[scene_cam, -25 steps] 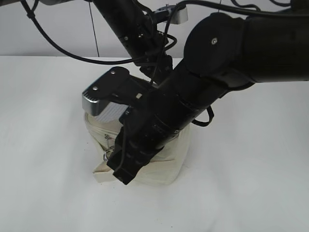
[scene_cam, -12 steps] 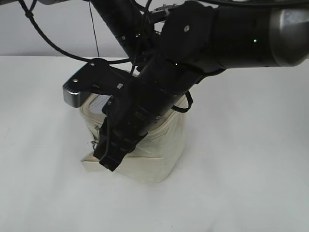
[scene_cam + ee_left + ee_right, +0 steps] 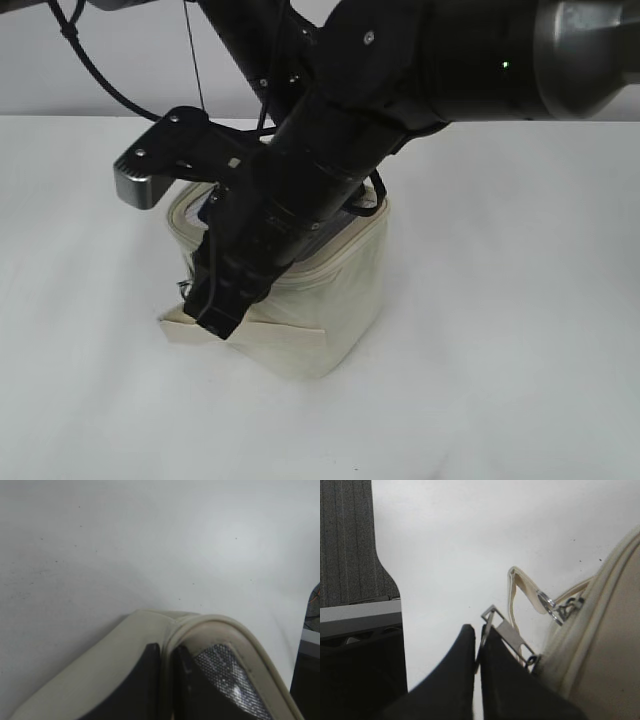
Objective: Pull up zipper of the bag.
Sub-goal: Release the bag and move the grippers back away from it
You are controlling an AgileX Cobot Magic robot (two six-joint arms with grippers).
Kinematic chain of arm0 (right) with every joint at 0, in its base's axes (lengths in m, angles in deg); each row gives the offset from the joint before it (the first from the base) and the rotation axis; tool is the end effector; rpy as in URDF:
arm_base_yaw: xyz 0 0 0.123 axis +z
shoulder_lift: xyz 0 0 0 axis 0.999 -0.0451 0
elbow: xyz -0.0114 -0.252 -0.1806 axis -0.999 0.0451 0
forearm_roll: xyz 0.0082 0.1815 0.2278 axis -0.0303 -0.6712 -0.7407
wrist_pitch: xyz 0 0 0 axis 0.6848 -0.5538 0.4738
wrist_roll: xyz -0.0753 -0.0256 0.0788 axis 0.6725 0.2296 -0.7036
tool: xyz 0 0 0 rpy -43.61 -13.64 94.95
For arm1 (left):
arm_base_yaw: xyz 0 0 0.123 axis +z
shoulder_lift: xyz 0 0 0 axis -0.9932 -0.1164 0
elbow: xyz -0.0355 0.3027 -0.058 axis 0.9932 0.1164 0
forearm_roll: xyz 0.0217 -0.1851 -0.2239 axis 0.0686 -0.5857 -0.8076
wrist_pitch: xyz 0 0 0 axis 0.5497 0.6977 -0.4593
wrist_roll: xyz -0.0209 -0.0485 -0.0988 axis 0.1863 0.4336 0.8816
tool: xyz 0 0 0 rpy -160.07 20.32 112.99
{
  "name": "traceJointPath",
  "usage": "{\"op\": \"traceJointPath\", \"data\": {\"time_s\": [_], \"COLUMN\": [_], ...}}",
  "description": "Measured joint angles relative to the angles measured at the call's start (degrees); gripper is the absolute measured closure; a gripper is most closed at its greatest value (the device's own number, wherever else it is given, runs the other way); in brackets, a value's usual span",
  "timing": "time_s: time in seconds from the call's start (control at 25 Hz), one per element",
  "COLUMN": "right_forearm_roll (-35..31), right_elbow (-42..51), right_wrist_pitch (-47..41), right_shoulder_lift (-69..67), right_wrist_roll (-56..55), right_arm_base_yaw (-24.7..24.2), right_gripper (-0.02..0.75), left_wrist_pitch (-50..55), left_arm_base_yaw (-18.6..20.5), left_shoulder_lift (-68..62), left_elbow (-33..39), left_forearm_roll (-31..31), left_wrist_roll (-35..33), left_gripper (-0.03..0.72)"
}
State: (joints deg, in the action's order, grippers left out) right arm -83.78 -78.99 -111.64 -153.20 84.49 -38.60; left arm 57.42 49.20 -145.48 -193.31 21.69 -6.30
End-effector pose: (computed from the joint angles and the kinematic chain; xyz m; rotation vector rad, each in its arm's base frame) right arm 0.2681 0.3780 0.1959 -1.7082 2.0387 0.7133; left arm 0.4074 -0.3403 0.2345 1.6266 2.3667 -0.7306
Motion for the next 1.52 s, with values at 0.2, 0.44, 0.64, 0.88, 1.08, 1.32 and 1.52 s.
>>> {"op": "traceJointPath", "data": {"time_s": [0.2,0.44,0.64,0.88,1.08,1.32,1.52], "right_forearm_roll": [0.0,1.3,1.4,1.3,1.3,1.5,2.3], "right_elbow": [-0.3,-0.4,-0.8,-0.9,-0.9,-0.9,-1.1], "right_wrist_pitch": [-0.5,-1.8,-2.5,-3.6,-3.7,-3.7,-4.5], "right_shoulder_lift": [-0.4,-0.4,-0.4,-0.4,-0.4,-0.4,-0.4], "right_wrist_roll": [-1.5,-4.6,-5.9,-6.4,-6.8,-8.7,-11.4], "right_arm_base_yaw": [0.0,0.4,0.7,1.1,1.3,1.3,1.6], "right_gripper": [0.722,0.678,0.675,0.675,0.675,0.666,0.550], "left_wrist_pitch": [0.0,-0.1,-0.2,-4.2,-4.6,-4.6,-4.6], "left_arm_base_yaw": [-0.2,-0.6,-1.0,-1.2,-0.6,1.2,4.3], "left_shoulder_lift": [0.2,0.7,2.4,4.4,4.4,4.6,7.5], "left_elbow": [0.0,0.0,0.0,-0.7,-0.7,-0.7,-0.7], "left_forearm_roll": [0.8,3.2,8.3,14.3,16.3,17.2,17.5], "left_wrist_roll": [0.0,1.9,4.5,9.3,10.4,11.5,13.3], "left_gripper": [0.650,0.647,0.546,0.360,0.328,0.324,0.307]}}
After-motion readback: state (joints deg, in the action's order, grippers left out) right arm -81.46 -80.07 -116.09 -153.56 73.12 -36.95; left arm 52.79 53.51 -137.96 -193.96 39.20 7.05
